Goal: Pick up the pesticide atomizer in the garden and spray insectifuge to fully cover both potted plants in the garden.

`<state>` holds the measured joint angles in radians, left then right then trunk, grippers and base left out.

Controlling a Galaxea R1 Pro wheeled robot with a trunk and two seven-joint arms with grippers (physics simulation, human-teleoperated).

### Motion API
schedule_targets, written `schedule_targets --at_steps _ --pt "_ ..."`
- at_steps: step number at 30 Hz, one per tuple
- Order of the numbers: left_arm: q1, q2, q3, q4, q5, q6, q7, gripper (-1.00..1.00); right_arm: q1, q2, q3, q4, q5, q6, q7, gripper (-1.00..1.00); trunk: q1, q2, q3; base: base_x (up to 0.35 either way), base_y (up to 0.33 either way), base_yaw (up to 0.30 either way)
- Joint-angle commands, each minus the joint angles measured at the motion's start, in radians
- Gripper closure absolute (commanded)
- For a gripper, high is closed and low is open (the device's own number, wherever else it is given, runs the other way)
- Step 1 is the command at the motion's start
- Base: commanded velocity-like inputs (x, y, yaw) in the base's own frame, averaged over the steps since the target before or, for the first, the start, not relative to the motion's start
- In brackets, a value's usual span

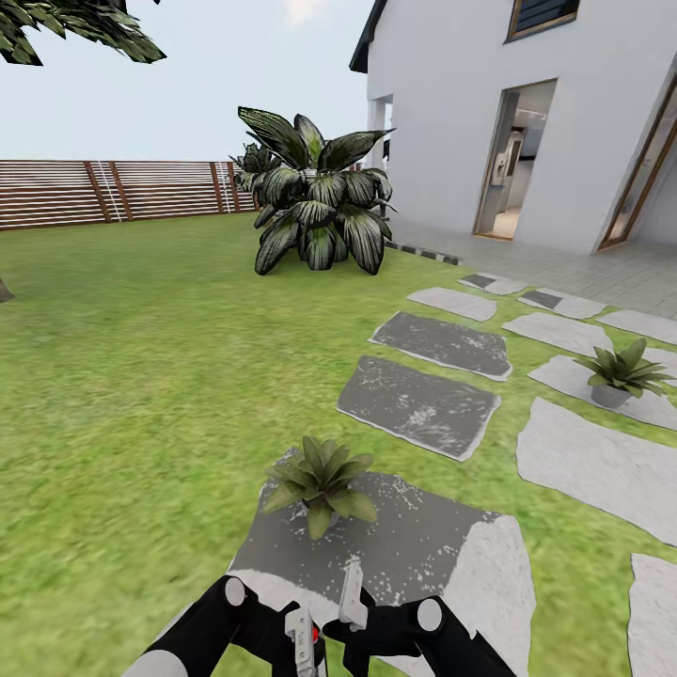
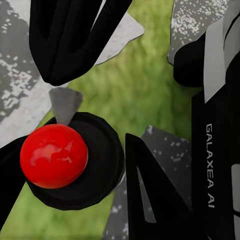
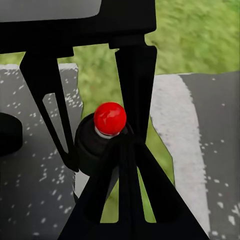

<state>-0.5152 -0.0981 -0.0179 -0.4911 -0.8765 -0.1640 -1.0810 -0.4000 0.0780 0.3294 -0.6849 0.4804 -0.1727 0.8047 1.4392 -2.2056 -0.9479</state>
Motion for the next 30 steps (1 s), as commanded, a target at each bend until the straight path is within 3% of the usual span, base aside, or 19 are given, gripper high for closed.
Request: schedule_targets --at_steps 1,24,25,30 --pt "0.0 -0.001 0.001 -0.001 -0.009 -0.011 0.0 1.0 0.0 0.0 -0.001 -0.001 0.01 -0.007 0.001 1.0 0.0 0.0 -0.001 0.0 0.0 0.0" --pt "0.0 0.0 0.002 -0.001 -0.007 -0.011 0.0 1.0 0.0 0.0 -0.001 0.001 0.01 -0.007 0.001 1.0 0.0 0.0 -0.001 0.0 0.0 0.0" --pt "0.009 0.088 0.0 0.014 -0.015 -0.009 0.0 1.0 0.0 0.0 0.0 0.005 0.011 -0.007 0.0 1.0 0.0 0.0 -0.001 0.0 0.0 0.0" --pt "0.012 0.131 0.0 0.016 -0.02 -0.008 0.0 1.0 0.0 -0.002 -0.001 0.005 0.012 -0.007 -0.001 1.0 0.0 0.0 -0.001 0.0 0.0 0.0"
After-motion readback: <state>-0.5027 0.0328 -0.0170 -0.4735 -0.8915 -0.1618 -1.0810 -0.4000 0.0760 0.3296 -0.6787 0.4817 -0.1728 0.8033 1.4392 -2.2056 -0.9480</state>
